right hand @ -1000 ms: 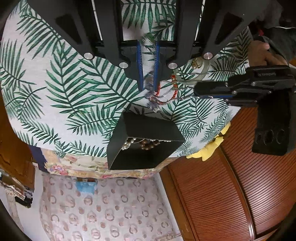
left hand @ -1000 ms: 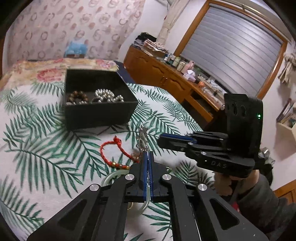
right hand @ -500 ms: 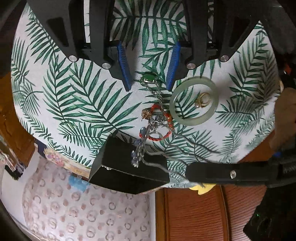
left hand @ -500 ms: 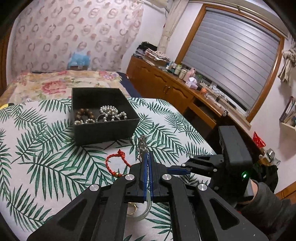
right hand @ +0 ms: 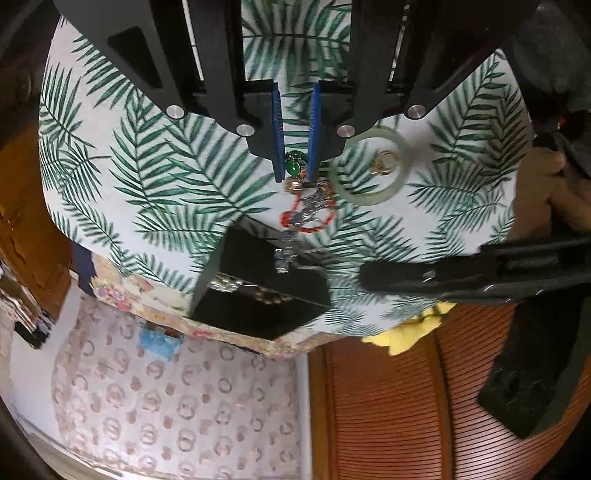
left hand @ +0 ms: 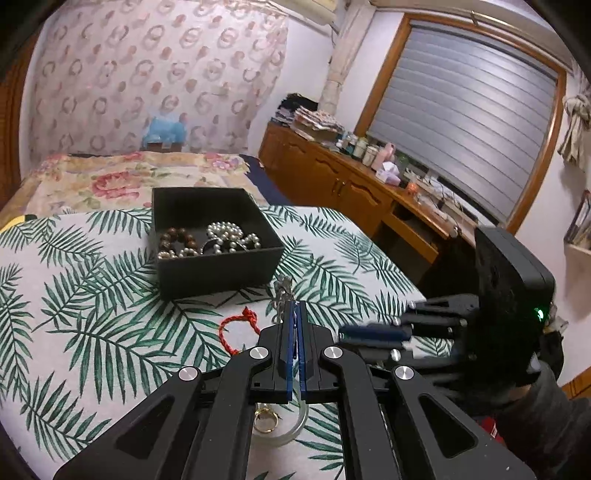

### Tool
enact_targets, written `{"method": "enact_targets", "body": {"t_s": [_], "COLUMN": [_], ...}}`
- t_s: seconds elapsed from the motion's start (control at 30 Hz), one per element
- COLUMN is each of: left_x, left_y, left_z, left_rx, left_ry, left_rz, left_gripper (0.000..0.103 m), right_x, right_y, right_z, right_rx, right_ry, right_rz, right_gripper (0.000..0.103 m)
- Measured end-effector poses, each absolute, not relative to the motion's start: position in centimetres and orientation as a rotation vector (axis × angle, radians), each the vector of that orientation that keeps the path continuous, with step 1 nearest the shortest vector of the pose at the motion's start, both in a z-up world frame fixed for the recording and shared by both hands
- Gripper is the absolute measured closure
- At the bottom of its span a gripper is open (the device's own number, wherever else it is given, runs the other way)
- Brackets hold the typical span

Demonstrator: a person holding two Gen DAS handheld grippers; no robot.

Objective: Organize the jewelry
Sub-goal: 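Carry the brooch and green-pendant chain over the black box with both tools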

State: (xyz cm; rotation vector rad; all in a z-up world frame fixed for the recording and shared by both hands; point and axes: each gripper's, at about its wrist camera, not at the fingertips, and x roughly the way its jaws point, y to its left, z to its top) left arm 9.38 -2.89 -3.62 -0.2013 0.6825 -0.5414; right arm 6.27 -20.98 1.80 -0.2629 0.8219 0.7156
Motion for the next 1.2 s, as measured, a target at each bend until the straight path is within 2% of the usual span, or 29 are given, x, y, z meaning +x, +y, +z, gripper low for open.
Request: {"method": "enact_targets", "body": {"t_s": [0.67,1.2], "left_x": [8.8,9.2], "left_y": [-2.8,-0.6], "left_z": [-2.4,-1.0], "left_rx": [-0.152,-0.162], "left_ry": [0.568,0.566], "left_rz": [-0.398,-0.395], "left_gripper": [0.102,0.102], "right_x": [4.1,5.8], "right_y": [-19.9,-23.3], "right_z": [3.1,6.0], "right_rx": [-0.202,-0.161], "right_ry": [0.785,0.716], "right_rz": [0.815,0.699], "right_gripper": [0.090,0.090]}}
